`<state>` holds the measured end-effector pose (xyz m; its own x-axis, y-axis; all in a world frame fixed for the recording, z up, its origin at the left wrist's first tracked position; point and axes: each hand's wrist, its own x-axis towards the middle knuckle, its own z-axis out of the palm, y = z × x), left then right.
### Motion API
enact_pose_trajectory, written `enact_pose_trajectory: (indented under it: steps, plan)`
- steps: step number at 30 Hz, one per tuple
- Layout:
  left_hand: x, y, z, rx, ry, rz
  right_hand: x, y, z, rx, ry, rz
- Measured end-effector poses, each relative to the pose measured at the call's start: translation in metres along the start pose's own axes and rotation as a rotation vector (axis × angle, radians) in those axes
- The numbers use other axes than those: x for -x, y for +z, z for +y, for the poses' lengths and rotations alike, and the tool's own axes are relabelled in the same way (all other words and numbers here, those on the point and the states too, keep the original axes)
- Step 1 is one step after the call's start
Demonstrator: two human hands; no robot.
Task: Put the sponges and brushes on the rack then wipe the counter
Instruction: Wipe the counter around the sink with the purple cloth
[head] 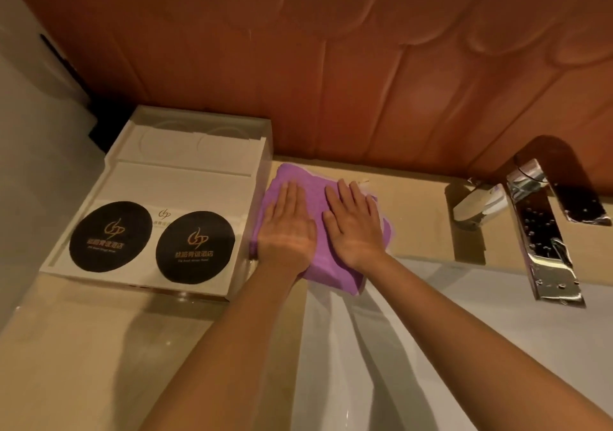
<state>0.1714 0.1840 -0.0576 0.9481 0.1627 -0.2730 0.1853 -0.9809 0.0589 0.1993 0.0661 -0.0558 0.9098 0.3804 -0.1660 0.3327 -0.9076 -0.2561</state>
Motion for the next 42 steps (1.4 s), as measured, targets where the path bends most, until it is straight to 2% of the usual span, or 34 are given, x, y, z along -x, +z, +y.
enact_pose_trajectory:
  steps: [6,9,14,20,26,32,34,38,42]
  plan:
    - [-0.019,-0.007,0.006,0.158,-0.084,0.148,-0.029,-0.004,0.011,0.065,-0.133,0.027]
    - [-0.029,-0.004,0.007,0.111,-0.069,0.196,-0.040,-0.004,0.017,0.043,-0.154,0.044]
    - [-0.043,-0.011,0.012,0.023,-0.020,0.182,-0.046,-0.007,0.025,0.054,-0.166,0.076]
    - [-0.042,-0.014,0.026,0.013,0.063,0.151,-0.034,-0.005,0.039,0.026,-0.082,0.117]
    - [-0.041,-0.007,0.069,0.038,0.210,0.197,-0.004,-0.013,0.077,-0.041,0.053,0.143]
    - [-0.036,0.001,0.093,0.044,0.326,0.161,0.021,-0.012,0.093,0.030,0.226,0.115]
    - [-0.030,0.002,0.099,0.040,0.347,0.164,0.030,-0.011,0.099,0.042,0.234,0.107]
    - [-0.011,0.007,0.111,0.014,0.349,0.142,0.048,-0.002,0.110,-0.062,0.154,0.144]
    - [0.006,0.013,0.123,-0.010,0.351,0.112,0.073,0.007,0.114,-0.311,0.125,0.257]
